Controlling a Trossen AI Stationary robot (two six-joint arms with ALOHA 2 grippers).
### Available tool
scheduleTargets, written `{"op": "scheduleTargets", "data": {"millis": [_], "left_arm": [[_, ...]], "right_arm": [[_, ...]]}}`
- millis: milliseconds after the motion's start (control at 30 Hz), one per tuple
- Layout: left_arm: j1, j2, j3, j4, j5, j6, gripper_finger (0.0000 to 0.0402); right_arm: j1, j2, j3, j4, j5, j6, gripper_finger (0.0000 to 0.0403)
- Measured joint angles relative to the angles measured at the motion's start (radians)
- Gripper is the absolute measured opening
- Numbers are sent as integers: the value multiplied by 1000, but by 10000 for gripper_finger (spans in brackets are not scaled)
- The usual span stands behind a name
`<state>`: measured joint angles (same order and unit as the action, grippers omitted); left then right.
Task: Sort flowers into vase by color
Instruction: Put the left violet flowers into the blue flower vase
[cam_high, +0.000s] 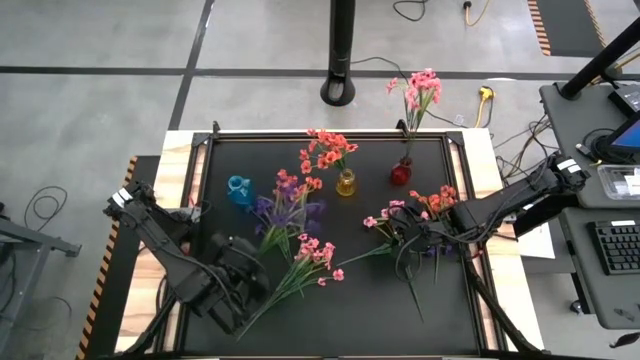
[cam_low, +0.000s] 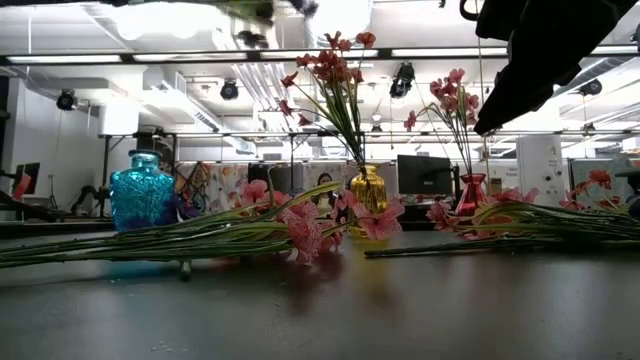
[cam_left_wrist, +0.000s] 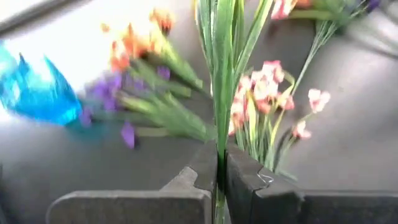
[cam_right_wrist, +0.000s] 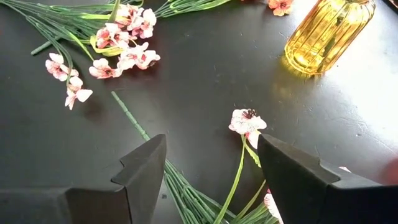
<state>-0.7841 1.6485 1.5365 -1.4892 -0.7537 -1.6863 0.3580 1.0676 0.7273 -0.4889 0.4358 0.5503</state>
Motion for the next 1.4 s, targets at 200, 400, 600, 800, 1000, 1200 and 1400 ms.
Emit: {"op": "scheduleTargets", "data": {"millis": [200,400,600,800,1000,1200,1400], "left_arm": [[-1,-9,-1,4,-194,125,0],[-2,-15,7,10,-361,251,0],[6,-33,39,14,-489,339,0],[11,-38,109,143,-501,623,0],[12,-39,172,451,-385,1121,0],[28,-48,147,784,-125,1615,0],[90,-70,83,827,-95,1666,0]], "right_arm": [[0,0,-1,0,0,0,249],[0,0,-2,0,1,0,247],[0,0,-2,0,1,-1,249],[0,0,-2,8,2,-5,245],[0,0,-2,31,10,-18,247],[0,0,-2,61,10,-44,247],[0,0,-2,61,10,-46,245]]}}
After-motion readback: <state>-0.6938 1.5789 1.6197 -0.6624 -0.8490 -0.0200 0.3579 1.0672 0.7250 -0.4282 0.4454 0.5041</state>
